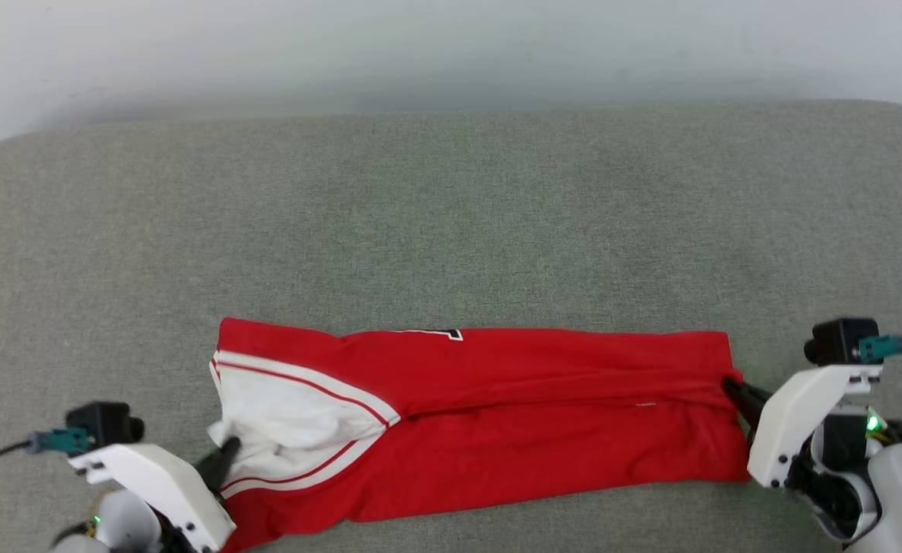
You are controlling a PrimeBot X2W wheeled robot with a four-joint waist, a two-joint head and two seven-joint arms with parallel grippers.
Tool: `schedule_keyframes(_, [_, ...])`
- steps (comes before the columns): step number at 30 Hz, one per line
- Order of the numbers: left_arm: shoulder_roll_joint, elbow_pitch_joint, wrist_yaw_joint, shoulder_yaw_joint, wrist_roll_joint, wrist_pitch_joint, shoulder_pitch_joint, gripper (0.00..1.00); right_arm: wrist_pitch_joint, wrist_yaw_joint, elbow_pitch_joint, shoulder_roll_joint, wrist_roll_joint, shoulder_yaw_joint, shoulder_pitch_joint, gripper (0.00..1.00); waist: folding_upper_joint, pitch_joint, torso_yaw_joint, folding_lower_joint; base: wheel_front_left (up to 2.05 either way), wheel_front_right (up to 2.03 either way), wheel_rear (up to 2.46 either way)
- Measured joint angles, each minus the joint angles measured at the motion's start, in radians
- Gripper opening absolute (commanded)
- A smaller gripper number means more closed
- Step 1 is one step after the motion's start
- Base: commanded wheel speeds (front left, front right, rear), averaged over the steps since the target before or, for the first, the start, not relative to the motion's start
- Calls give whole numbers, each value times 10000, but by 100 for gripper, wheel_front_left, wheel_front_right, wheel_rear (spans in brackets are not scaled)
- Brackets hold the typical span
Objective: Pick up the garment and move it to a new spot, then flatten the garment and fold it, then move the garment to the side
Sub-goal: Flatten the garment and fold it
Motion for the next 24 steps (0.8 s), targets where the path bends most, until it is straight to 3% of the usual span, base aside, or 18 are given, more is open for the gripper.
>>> schedule_keyframes(1, [-150, 115, -21, -12, -157, -36, 122, 78, -134, 0, 109, 52, 2, -6, 131, 100, 0, -6, 6, 0, 0, 0, 0])
schedule_keyframes(2, [-276, 209, -59, -100, -188, -44, 194, 100, -276, 0, 209, 88, 6, -6, 242, 100, 0, -13, 8, 0, 0, 0, 0])
schedule_keyframes(10, [-677, 564, -121, -167, 706, -1728, 203, 100, -2084, 0, 40, 276, 2, -31, 813, 100, 0, -238, -32, 0, 0, 0, 0])
schedule_keyframes(14, [-734, 10, 324, -96, 1438, -2786, 80, 100, -2497, 0, -974, 159, -36, -174, 1019, 100, 0, -540, -116, 1, 0, 0, 0])
schedule_keyframes(19, [-888, -924, 1093, 0, 2207, -3689, 29, 100, -1655, 0, -1620, -111, -182, -746, 1104, 100, 0, -863, -213, 0, 0, 0, 0])
schedule_keyframes(24, [-1045, -1707, 1582, -42, 3035, -4646, -87, 100, -123, 0, -1766, -548, -372, -1647, 1074, 100, 0, -978, -78, 1, 0, 0, 0])
